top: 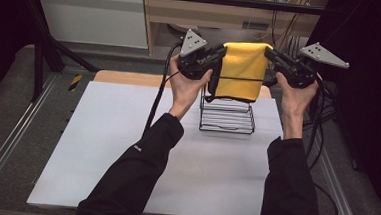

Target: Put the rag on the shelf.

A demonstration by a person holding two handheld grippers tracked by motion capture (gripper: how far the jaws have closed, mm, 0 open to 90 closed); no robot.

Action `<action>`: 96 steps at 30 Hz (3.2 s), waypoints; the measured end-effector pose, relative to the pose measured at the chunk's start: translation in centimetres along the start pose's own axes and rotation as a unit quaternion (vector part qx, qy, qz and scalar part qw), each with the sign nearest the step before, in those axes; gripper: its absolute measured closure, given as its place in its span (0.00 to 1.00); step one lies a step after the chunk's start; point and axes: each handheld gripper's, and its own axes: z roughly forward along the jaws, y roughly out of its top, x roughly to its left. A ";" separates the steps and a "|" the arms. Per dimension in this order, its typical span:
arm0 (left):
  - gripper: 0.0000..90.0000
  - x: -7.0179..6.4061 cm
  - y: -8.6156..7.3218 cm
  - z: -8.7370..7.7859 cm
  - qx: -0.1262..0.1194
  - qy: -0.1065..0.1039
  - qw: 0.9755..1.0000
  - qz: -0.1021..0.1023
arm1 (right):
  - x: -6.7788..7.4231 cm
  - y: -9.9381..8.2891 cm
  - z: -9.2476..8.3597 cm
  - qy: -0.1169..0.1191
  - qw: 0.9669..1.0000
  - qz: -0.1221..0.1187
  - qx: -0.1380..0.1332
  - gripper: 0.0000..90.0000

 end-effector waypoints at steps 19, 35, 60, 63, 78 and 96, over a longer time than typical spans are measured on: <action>0.86 -1.1 1.0 -1.6 0.015 -0.021 1.000 0.017 | 1.0 1.1 -2.4 0.019 0.999 -0.027 0.015 0.92; 0.85 -2.1 -1.0 -2.7 0.070 -0.048 0.996 0.026 | 1.4 -0.6 -4.0 0.043 0.997 -0.023 0.067 0.92; 0.75 -2.4 1.1 -4.1 0.131 -0.064 0.989 0.021 | 1.6 -4.1 -5.1 0.086 0.989 -0.028 0.117 0.91; 0.79 -2.0 1.4 -3.4 0.145 -0.061 0.988 0.005 | 1.7 -4.3 -5.0 0.087 0.988 -0.032 0.119 0.90; 1.00 -2.3 -2.4 -1.6 0.234 -0.079 0.969 0.006 | 1.7 -4.9 -5.3 0.090 0.987 -0.029 0.129 0.69; 1.00 -2.3 -5.3 -1.4 0.231 -0.064 0.970 0.038 | 2.1 -8.1 -3.2 0.079 0.980 0.043 0.178 1.00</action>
